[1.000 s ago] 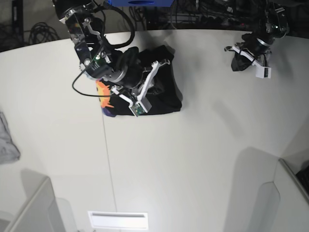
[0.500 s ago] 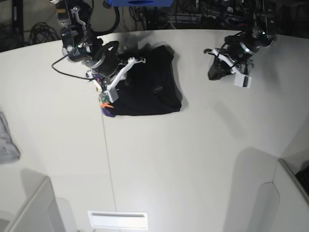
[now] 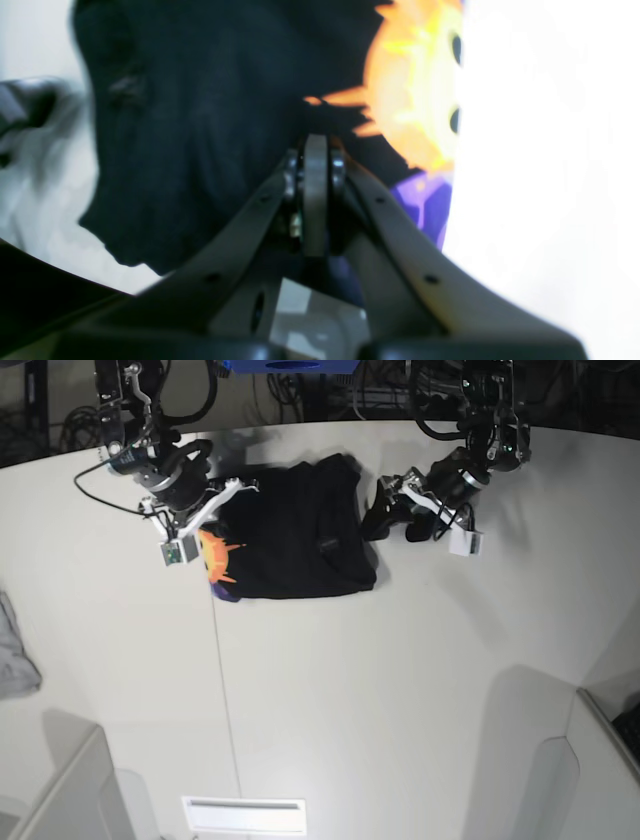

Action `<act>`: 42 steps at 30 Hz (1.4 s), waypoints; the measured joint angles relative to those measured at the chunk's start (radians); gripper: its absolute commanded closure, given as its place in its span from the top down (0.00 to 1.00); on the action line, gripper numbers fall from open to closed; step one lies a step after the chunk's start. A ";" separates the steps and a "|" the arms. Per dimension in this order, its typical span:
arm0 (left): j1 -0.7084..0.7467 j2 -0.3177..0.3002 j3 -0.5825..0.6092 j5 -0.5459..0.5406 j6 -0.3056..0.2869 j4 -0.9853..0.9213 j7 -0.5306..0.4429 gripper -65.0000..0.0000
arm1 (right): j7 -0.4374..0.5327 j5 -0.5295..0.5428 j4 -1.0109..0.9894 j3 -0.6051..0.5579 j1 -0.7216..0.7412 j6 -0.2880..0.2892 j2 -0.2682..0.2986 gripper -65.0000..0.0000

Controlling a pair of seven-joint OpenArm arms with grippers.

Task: Fold the T-shirt properly
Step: 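Grasp the bundle edge with the left gripper and release the right gripper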

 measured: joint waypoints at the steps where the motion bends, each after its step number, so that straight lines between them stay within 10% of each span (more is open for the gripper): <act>1: -0.013 -0.002 0.019 0.001 0.001 -0.021 0.000 0.87 | 0.002 0.004 0.001 0.028 -0.007 0.032 -0.006 0.00; 7: -0.084 0.014 0.100 -0.027 -0.023 -0.131 -0.014 0.87 | -0.010 -0.003 -0.001 0.183 -0.026 0.167 -0.060 0.00; 19: -0.183 0.011 0.202 -0.043 -0.029 -0.256 -0.051 0.85 | -0.007 -0.004 -0.001 0.262 -0.048 0.182 -0.060 0.00; 29: -0.230 0.000 0.297 -0.006 0.062 -0.273 -0.035 0.00 | -0.008 -0.004 -0.001 0.264 -0.051 0.183 -0.060 0.00; 42: -0.294 -0.112 0.307 -0.053 0.095 -0.260 0.129 0.00 | -0.007 -0.004 -0.001 0.264 -0.050 0.183 -0.066 0.00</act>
